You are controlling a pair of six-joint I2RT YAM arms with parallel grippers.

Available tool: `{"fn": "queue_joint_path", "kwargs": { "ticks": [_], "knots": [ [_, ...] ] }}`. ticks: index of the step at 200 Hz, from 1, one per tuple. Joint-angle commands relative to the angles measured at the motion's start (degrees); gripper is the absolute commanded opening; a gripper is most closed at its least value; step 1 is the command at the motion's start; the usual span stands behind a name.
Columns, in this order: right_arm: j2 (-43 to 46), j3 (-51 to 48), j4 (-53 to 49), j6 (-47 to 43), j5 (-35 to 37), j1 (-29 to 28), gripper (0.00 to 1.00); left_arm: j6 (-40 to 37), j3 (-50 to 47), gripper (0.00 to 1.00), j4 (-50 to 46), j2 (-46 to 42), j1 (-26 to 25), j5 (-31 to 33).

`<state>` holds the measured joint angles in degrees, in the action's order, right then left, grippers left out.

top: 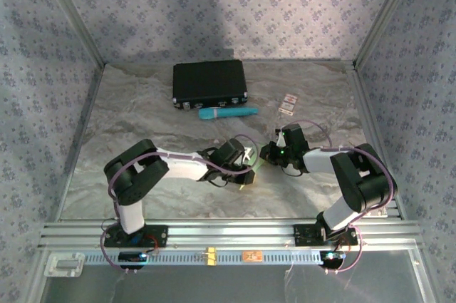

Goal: Fold a paper plane with a square sheet of paper (pick it up from the middle)
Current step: Fold the wing for the fifth time at the center of the table.

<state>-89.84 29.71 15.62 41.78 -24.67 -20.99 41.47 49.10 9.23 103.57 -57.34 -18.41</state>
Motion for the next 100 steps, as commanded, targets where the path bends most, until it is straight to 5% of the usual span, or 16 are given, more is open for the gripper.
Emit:
{"fn": "queue_joint_path", "kwargs": {
  "ticks": [1, 100],
  "knots": [
    [-0.3, -1.5, -5.8, -0.1, 3.2, 0.7, 0.07, 1.0, -4.1, 0.15, -3.6, -2.9, 0.0, -0.3],
    [0.3, -0.9, -5.7, -0.6, 1.8, 1.2, 0.07, 0.1, -12.6, 0.14, -6.4, -12.7, -1.4, 0.5]
  ]
}}
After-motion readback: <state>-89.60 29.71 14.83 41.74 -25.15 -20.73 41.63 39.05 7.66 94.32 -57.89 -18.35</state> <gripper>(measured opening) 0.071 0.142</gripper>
